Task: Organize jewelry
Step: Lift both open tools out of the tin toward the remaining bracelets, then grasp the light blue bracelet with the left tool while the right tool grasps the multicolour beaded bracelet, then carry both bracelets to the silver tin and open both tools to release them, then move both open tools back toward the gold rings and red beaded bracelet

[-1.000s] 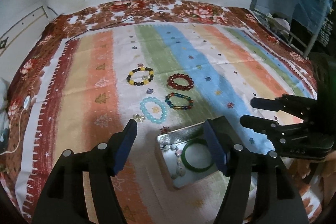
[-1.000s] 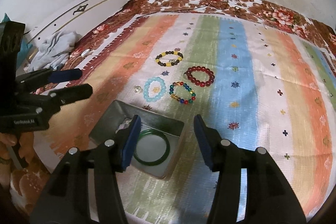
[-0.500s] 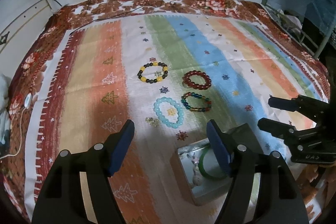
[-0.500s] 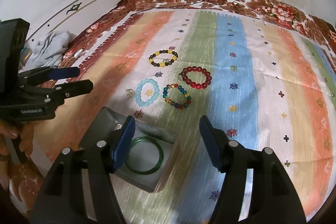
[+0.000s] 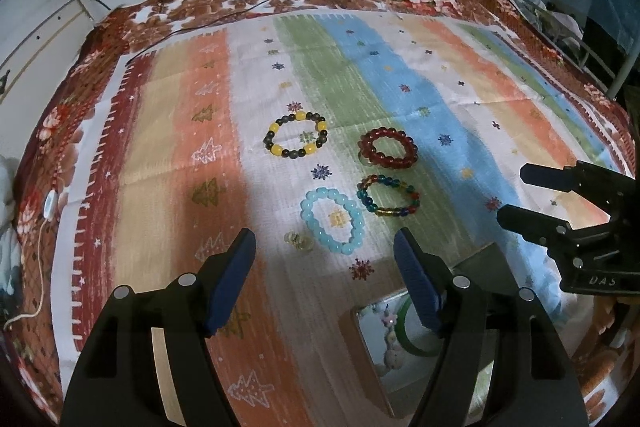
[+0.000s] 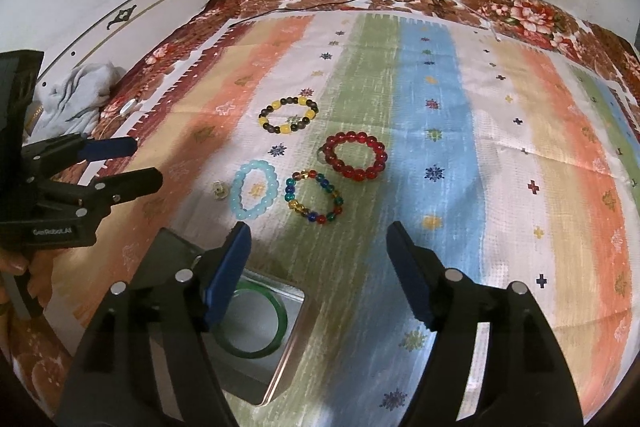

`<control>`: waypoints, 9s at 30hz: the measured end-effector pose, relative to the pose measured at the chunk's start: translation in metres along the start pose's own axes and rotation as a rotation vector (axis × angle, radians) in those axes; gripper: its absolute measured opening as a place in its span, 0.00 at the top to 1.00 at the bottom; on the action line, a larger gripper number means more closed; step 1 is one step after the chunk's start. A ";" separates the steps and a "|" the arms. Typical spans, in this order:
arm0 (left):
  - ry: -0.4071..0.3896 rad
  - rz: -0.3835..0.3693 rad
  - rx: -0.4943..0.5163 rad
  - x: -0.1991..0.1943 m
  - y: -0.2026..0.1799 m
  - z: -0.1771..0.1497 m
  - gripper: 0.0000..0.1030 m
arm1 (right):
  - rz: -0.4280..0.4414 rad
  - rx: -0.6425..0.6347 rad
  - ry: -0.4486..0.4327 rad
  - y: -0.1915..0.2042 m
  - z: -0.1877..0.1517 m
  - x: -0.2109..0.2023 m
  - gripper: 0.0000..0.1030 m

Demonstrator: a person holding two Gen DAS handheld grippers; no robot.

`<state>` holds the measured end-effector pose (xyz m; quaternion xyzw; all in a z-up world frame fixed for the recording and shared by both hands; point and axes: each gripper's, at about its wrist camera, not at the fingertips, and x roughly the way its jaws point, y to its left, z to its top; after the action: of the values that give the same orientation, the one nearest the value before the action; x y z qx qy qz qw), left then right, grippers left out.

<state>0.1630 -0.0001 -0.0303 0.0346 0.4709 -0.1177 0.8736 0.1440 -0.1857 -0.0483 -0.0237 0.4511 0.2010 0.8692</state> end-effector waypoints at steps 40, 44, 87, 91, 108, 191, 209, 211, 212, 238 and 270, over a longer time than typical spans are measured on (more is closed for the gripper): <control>0.202 0.012 0.021 0.095 0.018 0.028 0.29 | 0.027 0.043 0.220 -0.028 0.032 0.099 0.18; 0.227 0.000 0.008 0.105 0.022 0.029 0.29 | 0.028 0.053 0.245 -0.032 0.033 0.109 0.17; 0.340 -0.007 0.110 0.162 0.018 0.026 0.06 | 0.014 0.070 0.336 -0.035 0.040 0.163 0.04; 0.335 -0.003 0.120 0.159 0.017 0.025 0.06 | 0.010 0.062 0.336 -0.034 0.039 0.164 0.04; 0.306 -0.001 0.129 0.146 0.007 0.026 0.79 | -0.089 0.040 0.308 -0.041 0.041 0.160 0.68; -0.074 -0.236 0.112 -0.061 -0.050 -0.039 0.90 | 0.129 -0.122 -0.052 0.057 -0.027 -0.055 0.89; -0.044 -0.168 -0.057 -0.042 -0.006 -0.028 0.46 | 0.068 -0.030 -0.026 0.027 -0.022 -0.034 0.31; -0.043 -0.166 -0.044 -0.042 -0.009 -0.029 0.42 | 0.064 -0.029 -0.031 0.027 -0.021 -0.033 0.31; -0.043 -0.164 -0.038 -0.042 -0.011 -0.029 0.39 | 0.062 -0.029 -0.030 0.026 -0.021 -0.033 0.31; 0.007 -0.018 -0.087 0.013 0.018 0.008 0.10 | -0.013 0.045 0.002 -0.011 0.014 0.018 0.05; 0.109 0.042 -0.181 0.118 0.064 0.061 0.06 | -0.027 0.172 0.144 -0.059 0.055 0.115 0.05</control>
<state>0.2902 0.0313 -0.0974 -0.0282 0.5256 -0.0541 0.8485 0.2675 -0.1898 -0.1147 0.0307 0.5275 0.1477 0.8361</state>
